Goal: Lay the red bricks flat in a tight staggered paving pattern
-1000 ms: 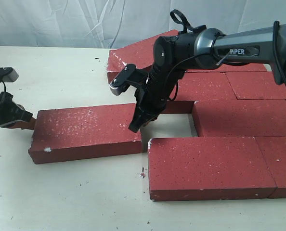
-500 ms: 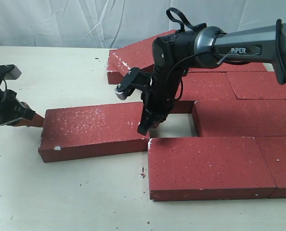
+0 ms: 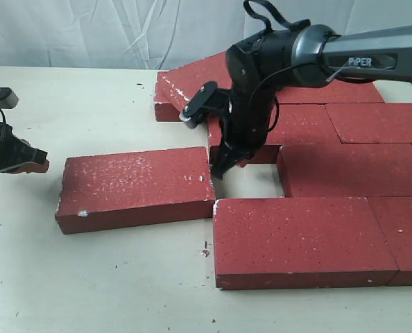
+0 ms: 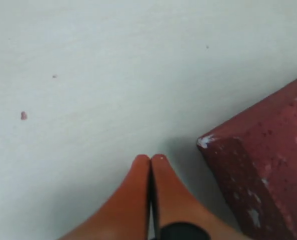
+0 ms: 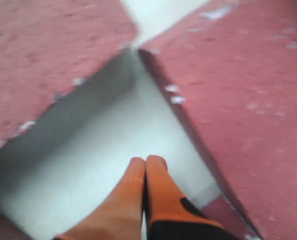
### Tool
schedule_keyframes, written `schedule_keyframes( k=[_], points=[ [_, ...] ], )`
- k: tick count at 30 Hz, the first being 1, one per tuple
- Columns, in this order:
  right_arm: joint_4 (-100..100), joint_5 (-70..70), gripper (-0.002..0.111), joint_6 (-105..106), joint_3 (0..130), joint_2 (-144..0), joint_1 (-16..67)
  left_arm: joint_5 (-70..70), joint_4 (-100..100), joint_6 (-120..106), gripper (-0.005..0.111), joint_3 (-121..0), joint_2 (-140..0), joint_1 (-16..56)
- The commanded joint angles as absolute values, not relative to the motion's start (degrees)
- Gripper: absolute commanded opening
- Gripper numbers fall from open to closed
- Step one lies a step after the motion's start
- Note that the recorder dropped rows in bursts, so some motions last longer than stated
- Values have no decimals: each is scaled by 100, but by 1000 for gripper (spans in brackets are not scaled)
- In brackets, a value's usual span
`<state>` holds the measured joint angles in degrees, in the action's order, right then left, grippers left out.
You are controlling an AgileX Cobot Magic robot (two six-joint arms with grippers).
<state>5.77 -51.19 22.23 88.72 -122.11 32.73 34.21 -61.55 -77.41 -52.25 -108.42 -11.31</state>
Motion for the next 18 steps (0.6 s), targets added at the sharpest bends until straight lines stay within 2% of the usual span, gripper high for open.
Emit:
schedule_keyframes(
  k=[1,9,18],
  points=[
    [368,-4542,-1,1639,8875,-12026,2938,3362,-6391,-7675,0,-5263,-10768,-1081],
    [-809,-4283,-1,2778,8814,-12271,2928,3374,-6376,-7733,0,-5263,-10913,-949],
    [-1208,-4336,-1,2876,8827,-12433,2970,3739,-6647,-7998,0,-5412,-11062,-841]
  ],
)
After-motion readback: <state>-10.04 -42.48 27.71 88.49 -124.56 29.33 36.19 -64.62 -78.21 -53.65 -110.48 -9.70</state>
